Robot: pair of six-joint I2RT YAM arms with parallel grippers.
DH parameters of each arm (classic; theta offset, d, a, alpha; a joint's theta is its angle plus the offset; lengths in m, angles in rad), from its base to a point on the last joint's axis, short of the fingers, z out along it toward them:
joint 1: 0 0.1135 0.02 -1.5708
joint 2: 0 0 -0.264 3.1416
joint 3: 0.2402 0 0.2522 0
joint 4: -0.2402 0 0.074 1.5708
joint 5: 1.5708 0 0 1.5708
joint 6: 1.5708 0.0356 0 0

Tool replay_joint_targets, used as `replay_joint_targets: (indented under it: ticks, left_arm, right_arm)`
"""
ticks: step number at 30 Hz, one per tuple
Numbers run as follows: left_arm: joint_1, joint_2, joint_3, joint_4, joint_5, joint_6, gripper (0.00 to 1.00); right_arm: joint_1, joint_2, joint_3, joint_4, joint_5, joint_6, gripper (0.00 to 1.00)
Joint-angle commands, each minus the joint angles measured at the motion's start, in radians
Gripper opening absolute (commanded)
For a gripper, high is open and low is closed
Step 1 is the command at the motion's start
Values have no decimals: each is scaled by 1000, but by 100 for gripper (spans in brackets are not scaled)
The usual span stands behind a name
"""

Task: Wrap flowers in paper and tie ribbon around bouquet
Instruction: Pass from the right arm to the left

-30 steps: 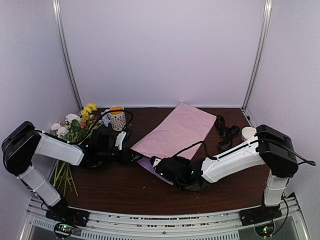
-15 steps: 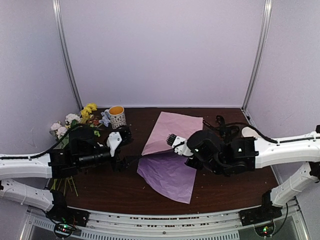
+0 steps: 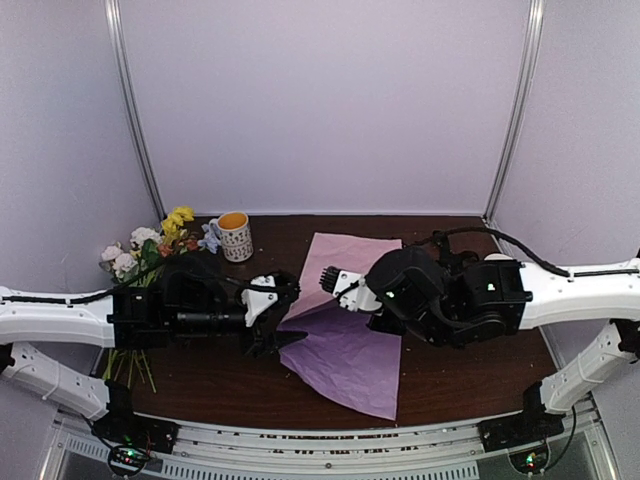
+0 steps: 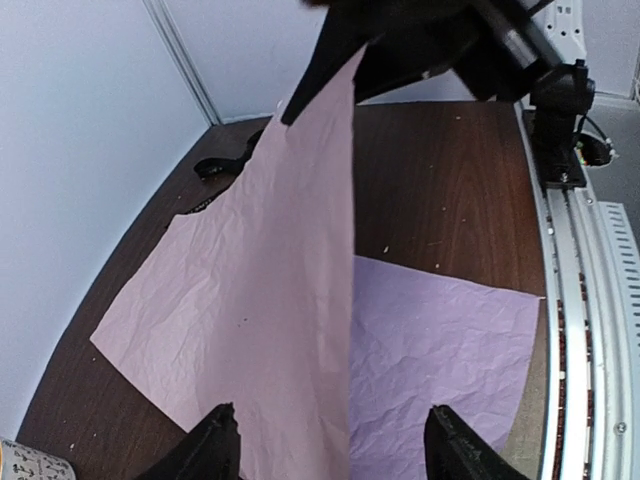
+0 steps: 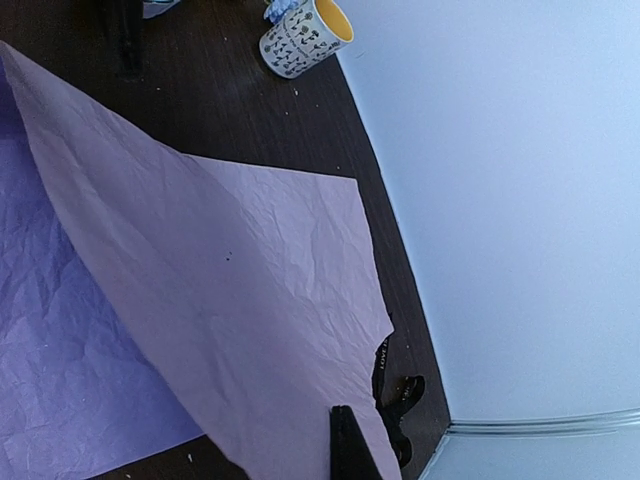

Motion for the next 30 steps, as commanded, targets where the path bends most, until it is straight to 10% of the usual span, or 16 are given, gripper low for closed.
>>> replay_joint_targets:
  ticks: [1, 6, 12, 21, 30]
  left_arm:
    - [2, 69, 35, 23, -126, -54, 64]
    - [2, 118, 38, 23, -181, -64, 56]
    - [3, 87, 2, 101, -216, -118, 0]
    - [250, -70, -235, 408, -144, -580, 0]
    - [508, -104, -438, 524, -128, -1110, 0]
  right_arm:
    - [17, -12, 23, 48, -6, -44, 0]
    - [31, -31, 31, 76, -41, -61, 0]
    - [43, -54, 34, 101, -32, -32, 0]
    - [-160, -153, 75, 58, -152, 286, 76]
    - [-620, -167, -31, -12, -511, 672, 92]
